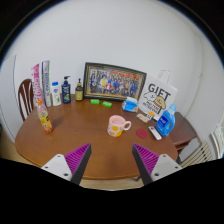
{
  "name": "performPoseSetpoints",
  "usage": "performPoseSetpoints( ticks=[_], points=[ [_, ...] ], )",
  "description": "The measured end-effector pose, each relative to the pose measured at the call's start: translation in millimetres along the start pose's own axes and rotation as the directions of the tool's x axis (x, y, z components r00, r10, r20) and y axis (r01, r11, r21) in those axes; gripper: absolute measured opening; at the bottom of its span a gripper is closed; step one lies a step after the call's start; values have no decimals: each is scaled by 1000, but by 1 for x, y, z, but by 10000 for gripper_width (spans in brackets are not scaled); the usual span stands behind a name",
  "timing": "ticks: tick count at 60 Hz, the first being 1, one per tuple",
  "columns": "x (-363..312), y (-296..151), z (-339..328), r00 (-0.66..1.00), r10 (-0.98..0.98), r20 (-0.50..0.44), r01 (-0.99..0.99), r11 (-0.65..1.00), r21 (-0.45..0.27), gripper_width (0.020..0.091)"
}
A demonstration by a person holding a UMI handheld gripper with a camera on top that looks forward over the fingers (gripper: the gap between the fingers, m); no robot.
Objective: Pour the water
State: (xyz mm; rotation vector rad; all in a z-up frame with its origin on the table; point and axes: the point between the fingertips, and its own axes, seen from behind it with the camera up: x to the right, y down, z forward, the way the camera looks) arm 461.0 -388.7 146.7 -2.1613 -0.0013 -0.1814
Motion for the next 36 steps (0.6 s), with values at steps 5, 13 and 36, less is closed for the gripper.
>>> performPoseSetpoints(
  ticks=[5, 13, 36],
  points=[
    [-15, 5, 4, 1000, -7, 14, 7, 1000, -19, 848],
    [-62, 18, 12, 999, -26, 24, 27, 998, -50, 848],
    [-275, 20, 46, 987, 23, 158, -21, 1000, -14, 854]
  ],
)
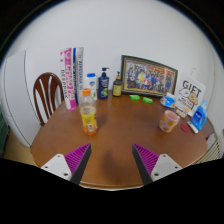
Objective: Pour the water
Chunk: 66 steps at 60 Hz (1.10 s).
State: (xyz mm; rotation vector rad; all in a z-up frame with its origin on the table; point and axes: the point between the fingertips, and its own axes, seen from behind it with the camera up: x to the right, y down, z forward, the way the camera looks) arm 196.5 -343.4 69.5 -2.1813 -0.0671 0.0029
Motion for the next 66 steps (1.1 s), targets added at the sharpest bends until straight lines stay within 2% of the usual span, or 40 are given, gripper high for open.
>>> performPoseSetpoints(
  ticks=[12, 28, 31, 35, 37, 40, 42, 43, 44, 45, 46, 47, 48, 49, 50, 58, 66],
  points=[
    [-72, -38, 68, 997, 24, 67, -31, 995, 97, 853],
    [-93, -68, 170, 997, 56, 57, -66, 977, 201, 848],
    [-94, -71, 184, 997, 53, 56, -63, 975, 212, 807],
    [-97, -71, 198, 997, 40, 61, -52, 973, 225, 715],
    [-98, -71, 204, 998, 31, 60, -44, 972, 230, 641],
    [-104, -73, 206, 996, 22, 85, -41, 972, 233, 475],
    [-104, -73, 209, 997, 13, 81, -33, 967, 253, 451],
    [-104, -73, 209, 997, 5, 78, -24, 967, 255, 466],
    [-105, -74, 209, 997, -3, 78, -17, 966, 258, 401],
    [-106, -74, 209, 997, -9, 83, -13, 966, 259, 377],
    [-106, -74, 209, 996, -13, 84, -9, 967, 256, 395],
    [-107, -75, 210, 996, -14, 86, -9, 968, 252, 335],
    [-107, -75, 209, 996, -11, 89, -11, 969, 249, 319],
    [-107, -75, 209, 996, -7, 93, -16, 969, 246, 355],
    [-107, -76, 208, 995, -5, 98, -19, 970, 243, 267],
    [-101, -94, 191, 993, 3, 119, -33, 968, 249, 264],
    [-87, -136, 155, 957, 165, 240, -224, 944, 242, 264]
  ],
)
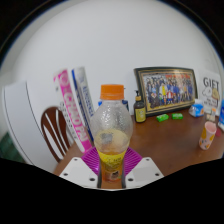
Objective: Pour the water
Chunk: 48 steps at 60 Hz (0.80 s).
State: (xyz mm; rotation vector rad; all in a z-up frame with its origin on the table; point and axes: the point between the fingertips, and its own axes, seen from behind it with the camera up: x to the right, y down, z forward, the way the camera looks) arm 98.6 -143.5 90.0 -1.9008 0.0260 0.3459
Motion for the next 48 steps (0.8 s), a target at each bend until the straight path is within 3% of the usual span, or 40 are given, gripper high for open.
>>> performPoseSetpoints(
  ticks=[12, 22, 33, 42, 48],
  points=[
    [34, -97, -35, 875, 452, 172, -464, 885, 36, 263],
    [104, -148, -48, 528, 796, 298, -827, 561, -33, 261],
    [199, -148, -35, 138, 937, 321, -976, 183, -114, 263],
    [260, -130, -19, -207, 923, 324, -970, -149, -194, 261],
    [287, -114, -10, -326, 897, 299, -939, -271, -213, 263]
  ],
)
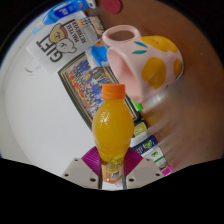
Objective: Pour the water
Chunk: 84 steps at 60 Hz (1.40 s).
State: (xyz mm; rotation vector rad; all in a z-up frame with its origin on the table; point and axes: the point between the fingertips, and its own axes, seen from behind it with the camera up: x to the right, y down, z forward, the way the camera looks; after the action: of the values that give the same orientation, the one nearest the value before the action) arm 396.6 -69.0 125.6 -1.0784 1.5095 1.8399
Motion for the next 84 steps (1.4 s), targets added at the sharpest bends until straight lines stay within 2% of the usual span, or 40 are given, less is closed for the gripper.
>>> performPoseSetpoints(
  ticks=[13, 18, 25, 34, 38, 42, 45, 49, 57, 64, 70, 78, 84],
  points=[
    [12, 2, 3, 998, -2, -66, -3, 998, -68, 262],
    [12, 11, 1, 986, -119, -114, 107, 988, -109, 263],
    [-3, 12, -4, 906, -395, -149, 371, 914, -166, 263],
    [-63, -17, -12, 588, -798, -131, 776, 603, -188, 263],
    [-96, -34, -16, 395, -906, -151, 896, 416, -153, 262],
    [-134, -70, -27, 178, -967, -184, 974, 200, -110, 263],
    [-151, -99, -32, 13, -969, -247, 995, 38, -96, 262],
    [-165, -144, -48, -186, -930, -318, 981, -156, -117, 262],
    [-155, -235, -71, -410, -808, -423, 911, -344, -226, 261],
    [-122, -297, -88, -459, -764, -453, 884, -345, -314, 260],
    [-90, -327, -99, -470, -757, -454, 874, -325, -362, 261],
    [-63, -353, -106, -454, -759, -466, 879, -295, -375, 268],
    [-66, -353, -104, -445, -760, -473, 889, -310, -337, 262]
  ],
)
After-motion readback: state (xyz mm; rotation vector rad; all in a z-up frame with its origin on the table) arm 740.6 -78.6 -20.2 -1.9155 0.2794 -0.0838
